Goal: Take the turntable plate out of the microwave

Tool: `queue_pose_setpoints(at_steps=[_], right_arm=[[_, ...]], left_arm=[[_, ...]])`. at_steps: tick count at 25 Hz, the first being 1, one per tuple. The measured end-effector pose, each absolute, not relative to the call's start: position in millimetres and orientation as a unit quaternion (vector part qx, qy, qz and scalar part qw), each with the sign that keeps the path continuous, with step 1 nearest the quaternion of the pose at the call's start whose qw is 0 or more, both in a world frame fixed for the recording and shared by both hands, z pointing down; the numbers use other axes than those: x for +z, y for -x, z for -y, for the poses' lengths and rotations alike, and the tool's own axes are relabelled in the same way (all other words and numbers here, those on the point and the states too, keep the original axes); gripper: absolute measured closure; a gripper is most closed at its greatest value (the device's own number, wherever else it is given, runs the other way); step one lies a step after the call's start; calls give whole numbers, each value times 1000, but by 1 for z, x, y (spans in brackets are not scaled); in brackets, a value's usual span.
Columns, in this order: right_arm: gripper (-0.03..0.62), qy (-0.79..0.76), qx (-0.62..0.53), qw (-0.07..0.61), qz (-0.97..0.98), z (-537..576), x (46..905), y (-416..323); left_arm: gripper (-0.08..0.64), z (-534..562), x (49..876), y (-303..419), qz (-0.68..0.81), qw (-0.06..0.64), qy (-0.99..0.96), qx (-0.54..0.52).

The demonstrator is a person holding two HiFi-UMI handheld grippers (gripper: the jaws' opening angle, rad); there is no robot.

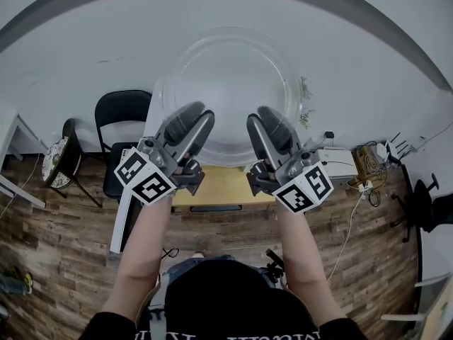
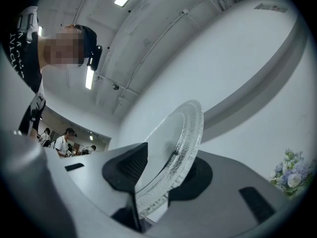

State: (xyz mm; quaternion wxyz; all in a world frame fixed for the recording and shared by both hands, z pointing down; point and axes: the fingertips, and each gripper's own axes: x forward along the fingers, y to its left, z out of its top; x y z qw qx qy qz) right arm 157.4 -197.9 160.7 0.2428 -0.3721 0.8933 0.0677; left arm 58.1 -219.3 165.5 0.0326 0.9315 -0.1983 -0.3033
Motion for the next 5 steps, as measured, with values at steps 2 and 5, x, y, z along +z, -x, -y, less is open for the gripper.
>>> queue_pose_setpoints(at_steps=[2, 5], right_arm=[[460, 374, 69, 243, -893, 199, 160, -158], [460, 374, 72, 244, -892, 199, 158, -158]], left_arm=[[433, 221, 165, -59, 197, 36, -931, -304], [433, 222, 162, -59, 196, 35, -931, -305]])
